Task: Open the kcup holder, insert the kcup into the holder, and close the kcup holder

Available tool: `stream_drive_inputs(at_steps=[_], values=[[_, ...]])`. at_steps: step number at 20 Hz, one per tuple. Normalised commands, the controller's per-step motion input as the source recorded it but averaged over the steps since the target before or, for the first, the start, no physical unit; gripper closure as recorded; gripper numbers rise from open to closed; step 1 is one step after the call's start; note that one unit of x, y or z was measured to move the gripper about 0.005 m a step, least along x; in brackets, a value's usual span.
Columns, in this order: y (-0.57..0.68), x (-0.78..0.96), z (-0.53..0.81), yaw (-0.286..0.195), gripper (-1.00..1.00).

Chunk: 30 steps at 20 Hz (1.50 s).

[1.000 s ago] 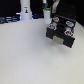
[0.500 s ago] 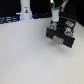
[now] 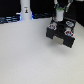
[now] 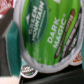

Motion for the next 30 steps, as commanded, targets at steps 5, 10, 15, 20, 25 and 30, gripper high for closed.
stream_drive_inputs(at_steps=[5, 10, 15, 20, 25, 30], values=[[0.11, -0.02, -0.21, 0.028, 1.0], [0.0, 0.03, -0.21, 0.009, 1.0], [0.03, -0.01, -0.28, 0.015, 1.0], [0.09, -0.01, -0.26, 0.034, 1.0], [0.06, 0.02, -0.25, 0.022, 1.0], [0.05, 0.01, -0.25, 0.019, 1.0]])
